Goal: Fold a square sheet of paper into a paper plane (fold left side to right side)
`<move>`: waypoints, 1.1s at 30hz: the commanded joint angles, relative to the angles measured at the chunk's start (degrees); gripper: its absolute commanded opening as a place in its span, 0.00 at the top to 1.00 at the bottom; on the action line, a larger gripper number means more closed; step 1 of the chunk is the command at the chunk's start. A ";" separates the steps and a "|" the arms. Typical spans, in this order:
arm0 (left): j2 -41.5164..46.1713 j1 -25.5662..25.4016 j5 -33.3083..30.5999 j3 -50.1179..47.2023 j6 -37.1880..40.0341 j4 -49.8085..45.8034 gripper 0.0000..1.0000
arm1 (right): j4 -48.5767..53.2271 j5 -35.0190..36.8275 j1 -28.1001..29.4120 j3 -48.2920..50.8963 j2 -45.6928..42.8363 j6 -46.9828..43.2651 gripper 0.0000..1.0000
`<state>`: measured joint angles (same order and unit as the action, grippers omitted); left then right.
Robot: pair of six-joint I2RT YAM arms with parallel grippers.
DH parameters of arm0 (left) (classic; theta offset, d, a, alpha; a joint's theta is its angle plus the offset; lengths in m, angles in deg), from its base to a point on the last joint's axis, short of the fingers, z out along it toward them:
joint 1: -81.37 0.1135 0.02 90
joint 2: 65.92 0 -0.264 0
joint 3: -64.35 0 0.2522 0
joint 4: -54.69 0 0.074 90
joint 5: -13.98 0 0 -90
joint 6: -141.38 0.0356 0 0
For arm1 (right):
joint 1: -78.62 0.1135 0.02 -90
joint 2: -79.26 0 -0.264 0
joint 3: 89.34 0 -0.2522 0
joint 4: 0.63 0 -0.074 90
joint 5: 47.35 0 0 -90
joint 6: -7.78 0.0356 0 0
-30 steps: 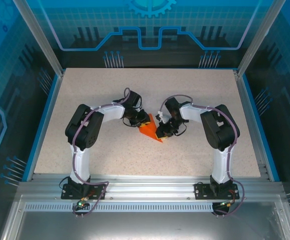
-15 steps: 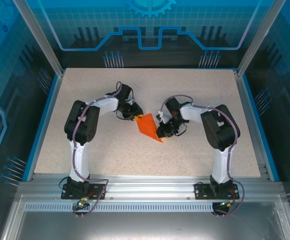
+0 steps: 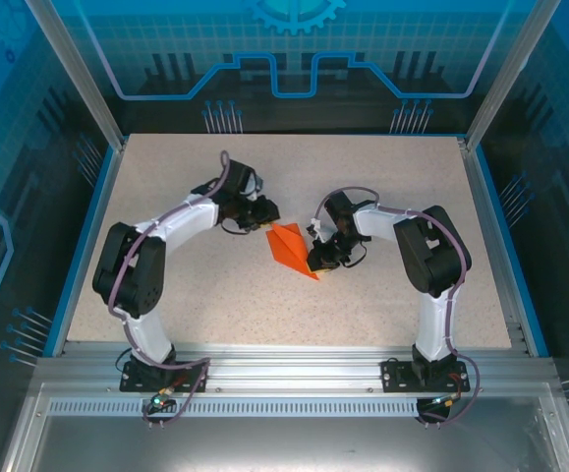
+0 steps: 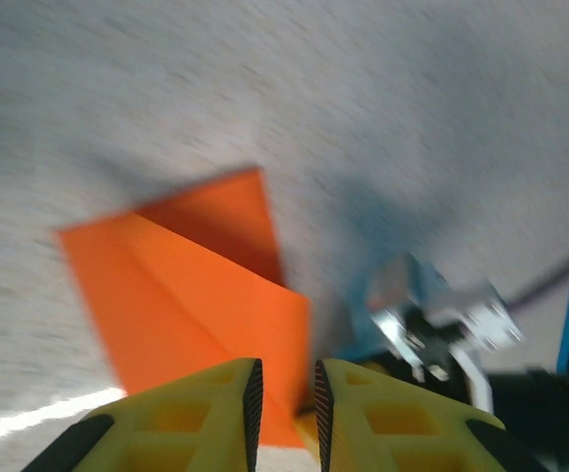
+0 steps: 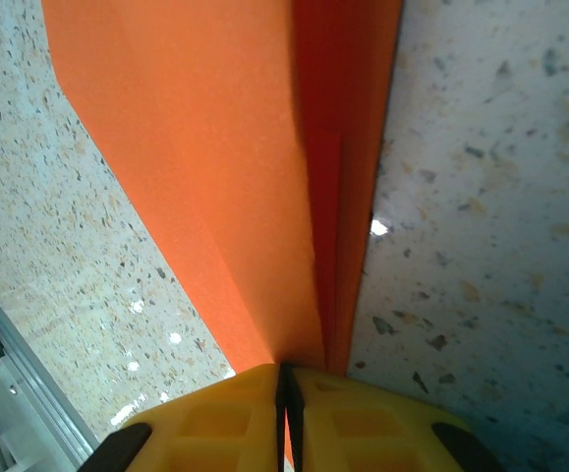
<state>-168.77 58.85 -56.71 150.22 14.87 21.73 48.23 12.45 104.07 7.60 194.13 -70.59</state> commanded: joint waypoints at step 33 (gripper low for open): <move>-18.71 -2.09 -0.59 2.92 -1.07 2.46 0.76 | 1.34 -2.08 0.02 2.92 -9.19 7.15 0.88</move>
<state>-185.14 55.66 -54.11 154.53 12.79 24.79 49.32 13.20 104.07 10.44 188.19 -67.46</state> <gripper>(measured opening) 0.247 0.124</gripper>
